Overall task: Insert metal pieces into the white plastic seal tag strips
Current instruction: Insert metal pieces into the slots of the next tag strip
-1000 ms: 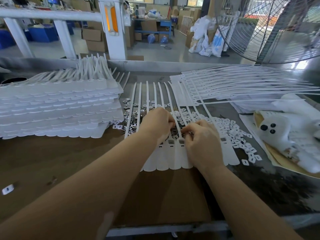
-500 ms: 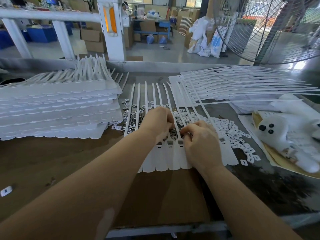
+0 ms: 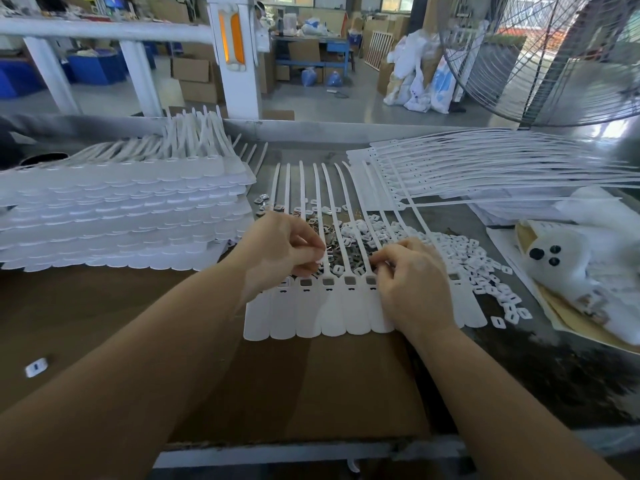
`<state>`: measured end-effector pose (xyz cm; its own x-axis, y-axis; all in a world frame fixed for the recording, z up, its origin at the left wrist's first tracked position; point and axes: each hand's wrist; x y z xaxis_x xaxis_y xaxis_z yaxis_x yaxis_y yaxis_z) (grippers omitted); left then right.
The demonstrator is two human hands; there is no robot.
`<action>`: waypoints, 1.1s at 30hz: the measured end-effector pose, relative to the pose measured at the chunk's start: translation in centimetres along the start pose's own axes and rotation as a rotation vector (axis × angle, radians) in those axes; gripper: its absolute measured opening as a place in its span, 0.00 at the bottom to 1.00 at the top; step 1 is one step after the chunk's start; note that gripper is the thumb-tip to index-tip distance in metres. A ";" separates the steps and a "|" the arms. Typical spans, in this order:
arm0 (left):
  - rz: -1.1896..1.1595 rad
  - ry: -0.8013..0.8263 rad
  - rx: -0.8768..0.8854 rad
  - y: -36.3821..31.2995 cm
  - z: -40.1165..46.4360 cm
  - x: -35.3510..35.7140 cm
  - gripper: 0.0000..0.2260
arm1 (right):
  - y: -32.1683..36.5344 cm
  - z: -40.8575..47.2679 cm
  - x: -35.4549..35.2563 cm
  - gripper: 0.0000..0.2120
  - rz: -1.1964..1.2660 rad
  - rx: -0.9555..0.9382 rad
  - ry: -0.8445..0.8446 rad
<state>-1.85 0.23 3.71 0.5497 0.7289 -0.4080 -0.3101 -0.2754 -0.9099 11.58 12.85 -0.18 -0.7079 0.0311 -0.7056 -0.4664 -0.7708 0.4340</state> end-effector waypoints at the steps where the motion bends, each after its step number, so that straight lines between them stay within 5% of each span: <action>1: 0.040 0.017 0.018 0.0 -0.2 0.0 0.06 | 0.0 0.0 0.0 0.09 0.001 0.000 -0.002; 20: 0.539 0.239 0.096 -1.1 0.5 -1.6 0.03 | -0.1 -0.1 0.0 0.09 -0.007 -0.013 -0.007; 33: 0.586 0.234 0.081 -0.8 1.0 -1.3 0.04 | 0.0 -0.1 0.1 0.08 -0.005 -0.009 -0.012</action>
<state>-3.09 0.06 5.02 0.4231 0.3131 -0.8503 -0.6634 -0.5322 -0.5260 11.59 12.85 -0.29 -0.7116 0.0427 -0.7012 -0.4657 -0.7761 0.4253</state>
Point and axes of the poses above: each hand's wrist, its own z-axis towards the middle knuckle, its own x-axis out of the palm, y = z × x, and after that the axes turned 12 degrees about -y, right-handed
